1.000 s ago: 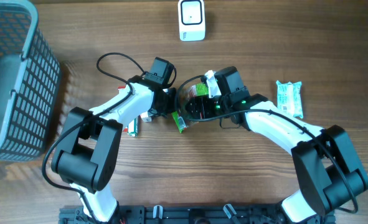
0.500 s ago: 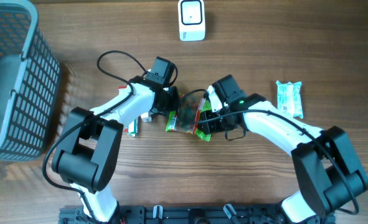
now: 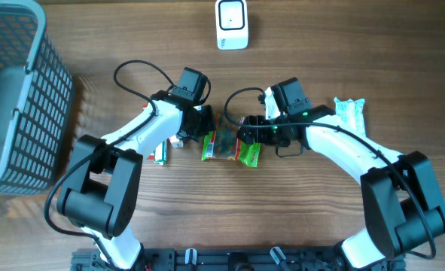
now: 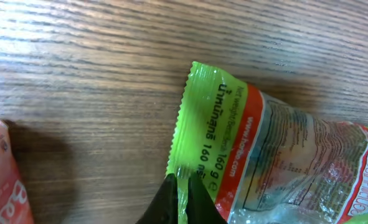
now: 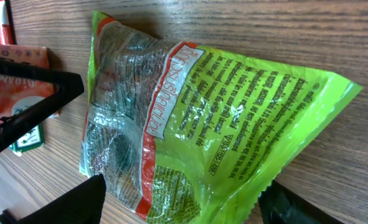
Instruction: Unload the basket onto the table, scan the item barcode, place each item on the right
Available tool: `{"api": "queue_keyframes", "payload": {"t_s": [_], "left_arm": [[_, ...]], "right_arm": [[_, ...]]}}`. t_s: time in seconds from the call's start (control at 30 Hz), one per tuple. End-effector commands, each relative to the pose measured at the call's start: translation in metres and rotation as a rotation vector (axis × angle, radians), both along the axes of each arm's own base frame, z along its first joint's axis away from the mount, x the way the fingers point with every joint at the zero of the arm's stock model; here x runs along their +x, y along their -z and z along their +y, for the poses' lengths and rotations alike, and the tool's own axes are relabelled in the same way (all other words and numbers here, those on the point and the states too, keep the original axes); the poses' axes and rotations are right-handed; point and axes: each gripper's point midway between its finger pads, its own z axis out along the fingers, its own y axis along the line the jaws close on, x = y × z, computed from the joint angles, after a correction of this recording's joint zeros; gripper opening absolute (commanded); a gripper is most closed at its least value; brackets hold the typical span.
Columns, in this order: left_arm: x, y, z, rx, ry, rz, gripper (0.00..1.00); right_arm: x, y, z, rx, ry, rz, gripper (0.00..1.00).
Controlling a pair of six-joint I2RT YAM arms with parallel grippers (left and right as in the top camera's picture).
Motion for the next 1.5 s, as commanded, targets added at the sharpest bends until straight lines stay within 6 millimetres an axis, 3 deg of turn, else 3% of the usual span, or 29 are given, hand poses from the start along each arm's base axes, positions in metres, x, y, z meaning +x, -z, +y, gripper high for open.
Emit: {"api": "queue_keyframes", "payload": {"t_s": [0.0, 0.17, 0.3, 0.43, 0.5, 0.6, 0.67, 0.73, 0.77, 0.8, 0.83, 0.9, 1.0, 1.13, 1.23, 1.37, 1.47], "left_arm": [[-0.010, 0.019, -0.002, 0.008, 0.032, 0.044, 0.04], [-0.017, 0.045, 0.000, 0.031, 0.032, 0.101, 0.04], [-0.017, 0.045, 0.000, 0.031, 0.032, 0.101, 0.04], [-0.017, 0.045, 0.000, 0.031, 0.033, 0.101, 0.04], [-0.017, 0.045, 0.000, 0.031, 0.032, 0.100, 0.04], [-0.017, 0.045, 0.000, 0.031, 0.033, 0.100, 0.04], [-0.016, 0.045, 0.000, 0.030, 0.033, 0.098, 0.04], [-0.016, 0.045, 0.000, 0.030, 0.033, 0.097, 0.04], [-0.016, 0.045, -0.001, 0.029, 0.033, 0.097, 0.04], [-0.016, 0.045, 0.000, 0.030, 0.034, 0.097, 0.04], [-0.015, 0.044, -0.001, 0.029, 0.033, 0.094, 0.04], [-0.008, 0.033, 0.000, 0.015, 0.026, 0.058, 0.04], [0.014, -0.007, 0.009, -0.012, -0.014, -0.061, 0.04], [0.032, -0.055, 0.033, -0.007, -0.082, -0.194, 0.04], [0.036, -0.091, 0.050, -0.029, -0.126, -0.268, 0.04], [0.035, -0.137, 0.073, -0.053, -0.184, -0.369, 0.04], [0.033, -0.157, 0.096, -0.038, -0.205, -0.418, 0.04]], "right_arm": [[-0.005, -0.005, 0.009, 0.031, 0.003, 0.009, 0.79], [-0.012, 0.005, 0.014, 0.049, 0.049, 0.046, 0.72], [-0.023, 0.029, 0.027, 0.150, 0.067, 0.107, 0.69], [-0.030, 0.046, 0.040, 0.216, 0.034, 0.148, 0.57], [-0.026, 0.045, 0.044, 0.228, 0.027, 0.126, 0.54], [-0.021, 0.033, 0.054, 0.293, -0.009, 0.086, 0.40], [-0.016, 0.022, 0.063, 0.347, -0.062, 0.029, 0.40], [-0.014, 0.021, 0.064, 0.353, -0.066, 0.015, 0.30], [-0.014, 0.021, 0.064, 0.351, -0.078, 0.005, 0.11], [-0.014, 0.021, 0.064, 0.348, -0.096, -0.011, 0.04], [-0.015, 0.018, 0.066, 0.361, -0.131, -0.030, 0.04], [-0.014, 0.012, 0.067, 0.377, -0.172, -0.069, 0.04], [-0.012, -0.004, 0.061, 0.400, -0.231, -0.135, 0.04], [-0.011, -0.018, 0.036, 0.426, -0.266, -0.158, 0.04], [-0.012, -0.046, 0.021, 0.520, -0.338, -0.237, 0.04], [-0.013, -0.078, 0.003, 0.482, -0.403, -0.387, 0.04], [-0.013, -0.099, -0.005, 0.416, -0.405, -0.475, 0.04]]}}
